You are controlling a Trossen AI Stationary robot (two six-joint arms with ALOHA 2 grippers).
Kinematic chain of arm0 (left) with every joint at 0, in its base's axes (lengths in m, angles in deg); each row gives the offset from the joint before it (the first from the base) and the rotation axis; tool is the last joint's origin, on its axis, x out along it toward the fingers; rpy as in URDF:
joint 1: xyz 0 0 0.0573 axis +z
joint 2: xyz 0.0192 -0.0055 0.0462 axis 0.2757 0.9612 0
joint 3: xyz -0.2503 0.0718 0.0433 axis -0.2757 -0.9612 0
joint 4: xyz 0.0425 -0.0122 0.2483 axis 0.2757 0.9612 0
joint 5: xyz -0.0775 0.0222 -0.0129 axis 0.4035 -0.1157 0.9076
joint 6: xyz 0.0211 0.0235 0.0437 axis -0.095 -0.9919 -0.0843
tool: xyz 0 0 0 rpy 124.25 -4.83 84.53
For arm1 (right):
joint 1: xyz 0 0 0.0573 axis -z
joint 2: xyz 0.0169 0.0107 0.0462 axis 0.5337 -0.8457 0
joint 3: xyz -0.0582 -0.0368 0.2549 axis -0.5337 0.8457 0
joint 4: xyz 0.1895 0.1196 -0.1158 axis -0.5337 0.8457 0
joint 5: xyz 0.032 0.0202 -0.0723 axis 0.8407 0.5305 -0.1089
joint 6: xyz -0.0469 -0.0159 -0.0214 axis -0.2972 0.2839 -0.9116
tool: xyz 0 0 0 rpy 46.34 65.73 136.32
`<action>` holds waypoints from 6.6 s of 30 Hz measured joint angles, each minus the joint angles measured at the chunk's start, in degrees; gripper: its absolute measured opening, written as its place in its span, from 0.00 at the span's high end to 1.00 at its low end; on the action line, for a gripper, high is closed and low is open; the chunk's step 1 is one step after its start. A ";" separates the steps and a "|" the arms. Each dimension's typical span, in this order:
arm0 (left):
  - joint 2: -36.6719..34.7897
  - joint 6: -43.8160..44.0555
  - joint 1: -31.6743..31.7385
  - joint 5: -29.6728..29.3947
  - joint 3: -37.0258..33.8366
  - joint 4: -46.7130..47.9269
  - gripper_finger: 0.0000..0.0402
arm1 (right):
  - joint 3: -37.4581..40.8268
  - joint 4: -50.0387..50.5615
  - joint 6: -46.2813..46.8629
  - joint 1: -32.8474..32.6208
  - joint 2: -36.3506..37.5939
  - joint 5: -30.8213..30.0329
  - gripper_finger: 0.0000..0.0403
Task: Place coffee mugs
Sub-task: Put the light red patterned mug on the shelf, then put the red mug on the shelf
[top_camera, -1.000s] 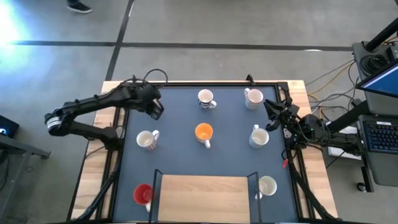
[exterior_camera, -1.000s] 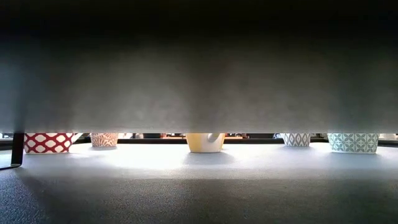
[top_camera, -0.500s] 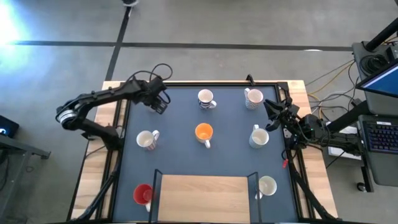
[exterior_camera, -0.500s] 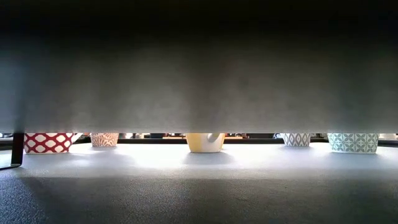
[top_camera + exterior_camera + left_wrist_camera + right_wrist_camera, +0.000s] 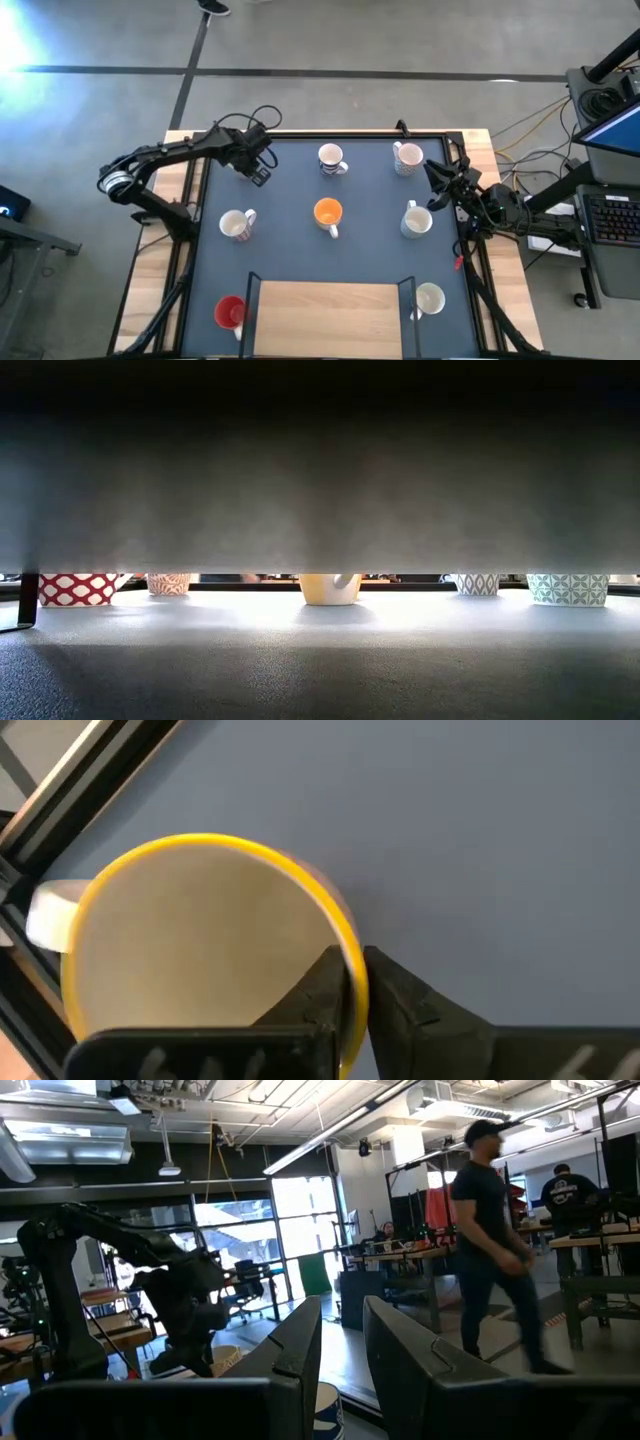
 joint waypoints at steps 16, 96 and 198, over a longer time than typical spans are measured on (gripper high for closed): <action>-9.42 -0.61 -4.84 4.84 0.02 3.13 0.99 | 0.02 0.01 0.00 -0.02 0.01 0.00 0.83; 24.83 54.82 -71.32 7.81 40.84 15.91 0.96 | 0.01 0.06 0.00 0.00 0.00 0.01 0.83; 5.15 30.60 -96.70 11.50 10.73 5.93 0.69 | 0.00 -0.01 0.00 0.00 0.00 -0.01 0.83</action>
